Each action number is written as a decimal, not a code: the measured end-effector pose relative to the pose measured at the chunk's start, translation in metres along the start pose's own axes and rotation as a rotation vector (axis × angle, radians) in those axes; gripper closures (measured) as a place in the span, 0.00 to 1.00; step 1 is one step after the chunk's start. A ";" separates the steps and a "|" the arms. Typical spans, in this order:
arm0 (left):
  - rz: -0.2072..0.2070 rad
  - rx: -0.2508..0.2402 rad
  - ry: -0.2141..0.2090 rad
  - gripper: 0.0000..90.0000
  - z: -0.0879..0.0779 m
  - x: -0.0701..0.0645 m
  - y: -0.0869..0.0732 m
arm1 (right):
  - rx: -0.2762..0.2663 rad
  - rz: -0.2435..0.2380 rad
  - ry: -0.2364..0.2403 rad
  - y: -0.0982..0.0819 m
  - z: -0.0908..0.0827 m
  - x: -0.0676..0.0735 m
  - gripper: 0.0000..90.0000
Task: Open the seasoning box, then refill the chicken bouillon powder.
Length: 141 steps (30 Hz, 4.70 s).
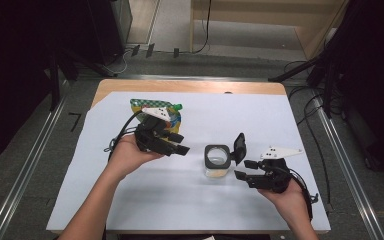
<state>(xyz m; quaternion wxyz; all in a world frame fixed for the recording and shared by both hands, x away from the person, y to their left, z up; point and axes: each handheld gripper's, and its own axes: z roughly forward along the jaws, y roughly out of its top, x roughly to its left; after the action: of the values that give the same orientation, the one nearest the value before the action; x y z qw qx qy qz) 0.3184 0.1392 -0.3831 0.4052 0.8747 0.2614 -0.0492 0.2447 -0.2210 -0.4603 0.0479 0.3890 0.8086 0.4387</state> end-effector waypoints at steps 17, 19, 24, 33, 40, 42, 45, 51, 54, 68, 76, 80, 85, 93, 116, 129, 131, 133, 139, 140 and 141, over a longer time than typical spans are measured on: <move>-0.057 -0.027 0.073 0.51 -0.033 0.025 -0.015 | 0.026 -0.045 0.013 0.002 0.008 0.006 0.52; -0.062 -0.028 0.082 0.51 -0.036 0.027 -0.017 | 0.027 -0.047 0.012 0.002 0.008 0.006 0.52; -0.079 -0.026 0.120 0.51 -0.045 0.034 -0.023 | 0.033 -0.053 0.014 0.002 0.009 0.007 0.52; -0.125 -0.053 0.162 0.51 -0.064 0.046 -0.034 | 0.042 -0.058 0.021 0.002 0.011 0.009 0.51; -0.163 -0.065 0.198 0.51 -0.078 0.059 -0.045 | 0.049 -0.070 0.031 0.003 0.014 0.012 0.51; -0.168 -0.068 0.215 0.51 -0.080 0.063 -0.047 | 0.047 -0.073 0.038 0.004 0.014 0.014 0.52; -0.180 -0.078 0.217 0.51 -0.083 0.069 -0.051 | 0.042 -0.082 0.051 0.004 0.014 0.016 0.52; -0.183 -0.086 0.254 0.46 -0.083 0.082 -0.054 | 0.051 -0.095 0.061 0.003 0.015 0.022 0.52; -0.186 -0.091 0.244 0.46 -0.077 0.086 -0.053 | 0.051 -0.095 0.067 0.003 0.015 0.025 0.52; -0.158 -0.111 0.236 0.52 -0.050 0.092 -0.034 | 0.057 -0.157 0.124 0.000 0.025 0.054 0.52; -0.190 -0.140 0.185 0.59 -0.045 0.095 -0.033 | 0.070 -0.184 0.158 0.000 0.038 0.070 0.52; -0.182 -0.146 0.160 0.72 -0.039 0.093 -0.033 | 0.063 -0.194 0.186 0.002 0.045 0.076 0.53; -0.149 -0.144 0.183 0.78 -0.037 0.088 -0.032 | 0.045 -0.203 0.195 0.006 0.048 0.080 0.53; -0.128 -0.130 0.180 0.97 -0.035 0.079 -0.026 | 0.012 -0.180 0.197 0.021 0.053 0.086 0.53; -0.118 -0.095 0.120 1.00 -0.068 0.034 0.006 | -0.011 -0.192 0.201 0.031 0.083 0.107 0.53; -0.090 -0.069 0.102 1.00 -0.077 -0.002 0.011 | 0.008 -0.215 0.201 0.026 0.110 0.111 0.55; -0.090 -0.068 0.087 1.00 -0.080 -0.006 0.010 | 0.016 -0.216 0.201 0.026 0.114 0.111 0.55; -0.091 -0.065 0.081 1.00 -0.082 -0.009 0.009 | 0.025 -0.217 0.200 0.026 0.119 0.112 0.55; -0.095 -0.041 0.080 1.00 -0.083 -0.022 0.009 | 0.040 -0.254 0.213 0.025 0.134 0.116 0.57; -0.097 -0.037 0.075 1.00 -0.082 -0.023 0.008 | 0.042 -0.256 0.212 0.025 0.137 0.117 0.57; -0.101 -0.036 0.076 1.00 -0.082 -0.025 0.008 | 0.046 -0.253 0.211 0.025 0.140 0.117 0.57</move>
<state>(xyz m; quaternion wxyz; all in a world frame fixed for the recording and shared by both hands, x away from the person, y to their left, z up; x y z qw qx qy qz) 0.2910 0.1849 -0.3158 0.4077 0.8542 0.3211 -0.0317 0.2369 -0.0410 -0.4966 0.0084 0.2368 0.8616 0.4489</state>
